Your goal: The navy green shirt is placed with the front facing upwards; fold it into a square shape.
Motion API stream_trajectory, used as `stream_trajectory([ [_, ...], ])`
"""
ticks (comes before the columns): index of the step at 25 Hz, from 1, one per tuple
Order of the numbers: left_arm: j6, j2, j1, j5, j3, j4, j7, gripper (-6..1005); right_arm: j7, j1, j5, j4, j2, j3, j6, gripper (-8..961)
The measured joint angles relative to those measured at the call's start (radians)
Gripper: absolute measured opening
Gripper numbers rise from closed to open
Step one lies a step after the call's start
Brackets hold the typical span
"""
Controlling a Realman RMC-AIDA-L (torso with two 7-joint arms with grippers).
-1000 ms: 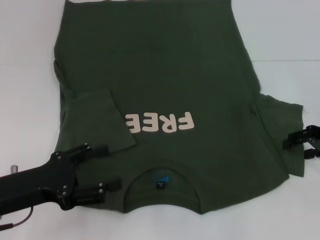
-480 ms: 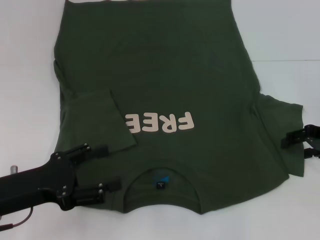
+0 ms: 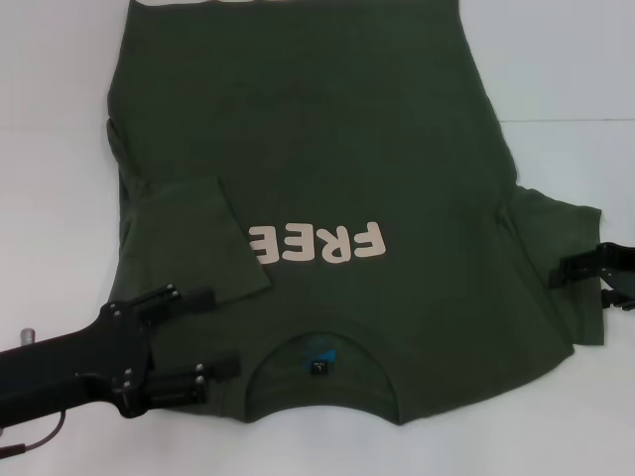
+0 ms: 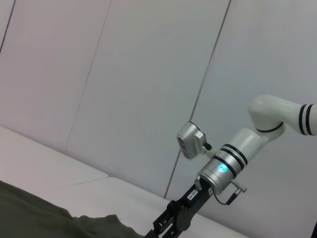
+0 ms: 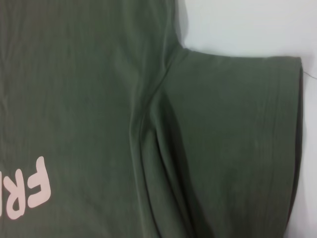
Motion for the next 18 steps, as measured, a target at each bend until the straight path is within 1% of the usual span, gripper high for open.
stream_trajectory([
  [3,0.0,0.0,0.001,0.0,0.0,0.0,0.0,921,0.0,-0.001,0.013,0.011,-0.001,0.002,0.006,718],
  [8,0.0,0.0,0.001,0.0,0.0,0.0,0.0,921,-0.006,-0.014,0.059,0.023,-0.01,0.004,0.008,713],
  [18,-0.002,0.0,0.0,0.0,0.0,0.0,0.0,920,0.0,-0.026,0.074,0.025,-0.012,0.005,0.008,704],
])
